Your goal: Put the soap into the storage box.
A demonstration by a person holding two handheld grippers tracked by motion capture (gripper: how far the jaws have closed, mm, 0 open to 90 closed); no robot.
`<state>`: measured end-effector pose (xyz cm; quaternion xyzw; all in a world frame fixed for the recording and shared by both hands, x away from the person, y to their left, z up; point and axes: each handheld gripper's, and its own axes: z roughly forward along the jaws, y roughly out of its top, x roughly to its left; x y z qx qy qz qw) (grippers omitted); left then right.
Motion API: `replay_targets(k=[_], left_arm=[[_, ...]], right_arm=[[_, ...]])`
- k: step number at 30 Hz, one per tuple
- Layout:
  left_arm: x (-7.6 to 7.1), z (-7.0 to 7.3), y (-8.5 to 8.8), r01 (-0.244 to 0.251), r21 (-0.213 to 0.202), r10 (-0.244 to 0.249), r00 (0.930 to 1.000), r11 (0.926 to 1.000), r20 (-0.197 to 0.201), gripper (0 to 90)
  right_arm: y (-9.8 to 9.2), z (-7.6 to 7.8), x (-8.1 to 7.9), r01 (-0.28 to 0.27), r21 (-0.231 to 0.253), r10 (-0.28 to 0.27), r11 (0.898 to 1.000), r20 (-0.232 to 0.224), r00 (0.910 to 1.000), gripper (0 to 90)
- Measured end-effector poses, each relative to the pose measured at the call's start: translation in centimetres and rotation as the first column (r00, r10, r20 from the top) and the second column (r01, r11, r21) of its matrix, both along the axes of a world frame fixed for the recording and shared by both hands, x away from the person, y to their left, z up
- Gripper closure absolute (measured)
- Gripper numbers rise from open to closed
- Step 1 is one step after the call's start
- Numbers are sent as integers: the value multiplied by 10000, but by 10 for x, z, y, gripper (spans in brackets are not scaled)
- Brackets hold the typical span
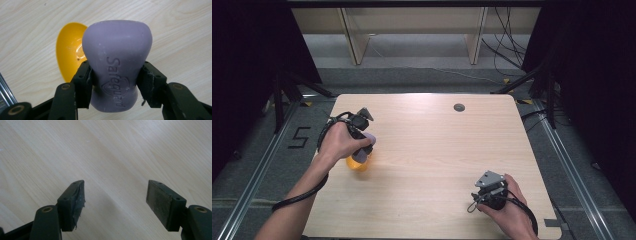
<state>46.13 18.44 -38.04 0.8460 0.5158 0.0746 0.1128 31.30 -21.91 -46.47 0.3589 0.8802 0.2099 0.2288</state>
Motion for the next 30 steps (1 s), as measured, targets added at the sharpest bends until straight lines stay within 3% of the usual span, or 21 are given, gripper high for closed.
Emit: replay_targets(k=[2,5,8,9,13,20,21,22,23,24,27,30], left_arm=[[2,-1,3,-119,44,119,9999,9999,-9,488],[5,-4,7,-324,78,325,9994,9994,-137,488],[6,-6,9,-490,118,492,9986,9987,-199,488],[8,-8,10,-596,143,600,9976,9981,-350,488],[12,-10,13,-798,311,814,9952,9963,-541,488],[20,-22,19,-1570,215,1580,9856,9874,-595,488],[21,-24,19,-1698,162,1705,9838,9853,-558,488],[21,-24,19,-1698,162,1705,9838,9853,-558,487],[22,-25,20,-1742,166,1749,9830,9846,-568,487],[24,-28,20,-1927,91,1929,9798,9812,-528,488],[26,-31,22,-1915,139,1920,9792,9814,-655,487],[28,-33,22,-2023,95,2025,9768,9793,-690,487]], right_arm=[[-2,1,3,-388,-242,394,9990,237,9989,319],[-2,1,3,-393,-255,400,9989,279,9988,319],[-2,1,3,-380,-251,387,9990,259,9989,319],[0,0,0,-8,-10,8,10000,-3,10000,319],[0,0,0,-11,-4,11,10000,-25,10000,318],[0,0,0,-2,-2,2,10000,-13,10000,319],[-2,1,3,-390,-258,397,9989,257,9989,318],[-2,1,3,-398,-270,405,9988,264,9988,319],[-2,1,3,-398,-270,405,9988,264,9988,319],[0,0,0,-33,-18,33,10000,-42,10000,318],[0,0,0,5,-8,-5,10000,-25,10000,318],[-1,0,2,-289,-131,290,9995,47,9996,318]])
